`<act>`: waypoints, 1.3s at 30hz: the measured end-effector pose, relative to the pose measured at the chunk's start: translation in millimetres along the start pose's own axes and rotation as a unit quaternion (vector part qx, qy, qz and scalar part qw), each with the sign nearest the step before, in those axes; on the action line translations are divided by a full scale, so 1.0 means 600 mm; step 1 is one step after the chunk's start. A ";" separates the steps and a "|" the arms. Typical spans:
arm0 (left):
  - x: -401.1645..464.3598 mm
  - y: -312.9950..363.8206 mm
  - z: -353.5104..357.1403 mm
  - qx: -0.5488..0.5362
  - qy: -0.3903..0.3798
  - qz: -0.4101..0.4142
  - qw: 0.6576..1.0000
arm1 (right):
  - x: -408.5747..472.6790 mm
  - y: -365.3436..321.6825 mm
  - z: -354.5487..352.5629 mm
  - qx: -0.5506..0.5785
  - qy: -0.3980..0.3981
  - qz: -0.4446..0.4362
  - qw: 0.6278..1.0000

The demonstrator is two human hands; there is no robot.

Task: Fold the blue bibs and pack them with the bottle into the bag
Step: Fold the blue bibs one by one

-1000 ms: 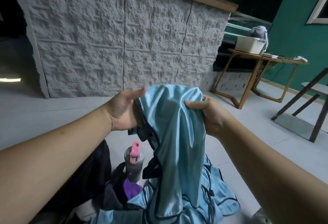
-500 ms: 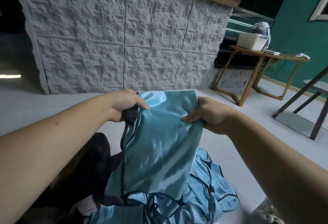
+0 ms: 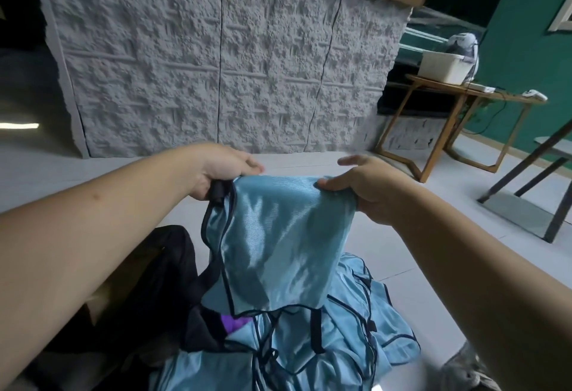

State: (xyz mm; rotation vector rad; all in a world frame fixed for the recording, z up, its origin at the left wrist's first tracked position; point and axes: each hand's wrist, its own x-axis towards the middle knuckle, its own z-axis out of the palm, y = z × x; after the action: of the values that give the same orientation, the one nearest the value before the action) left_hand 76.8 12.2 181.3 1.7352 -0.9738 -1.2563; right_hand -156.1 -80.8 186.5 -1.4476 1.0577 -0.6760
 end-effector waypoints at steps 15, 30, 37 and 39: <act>-0.019 -0.030 -0.001 0.351 -0.050 0.041 0.934 | -0.017 0.000 0.028 -0.312 -0.018 -0.083 0.946; -0.041 -0.086 -0.039 0.474 0.064 0.148 0.866 | -0.048 0.046 0.041 -0.452 -0.004 -0.176 0.875; -0.121 -0.141 -0.044 0.448 0.000 0.146 0.882 | -0.109 0.099 0.046 -0.318 -0.109 -0.180 0.924; -0.147 -0.162 -0.048 0.408 -0.063 0.122 0.903 | -0.132 0.119 0.050 -0.284 -0.171 -0.152 0.931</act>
State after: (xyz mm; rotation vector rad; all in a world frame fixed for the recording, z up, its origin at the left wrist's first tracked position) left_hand 98.6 136.0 133.4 2.0458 -1.9252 -0.8401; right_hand -179.7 8.1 124.8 -2.1736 0.7865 -0.3098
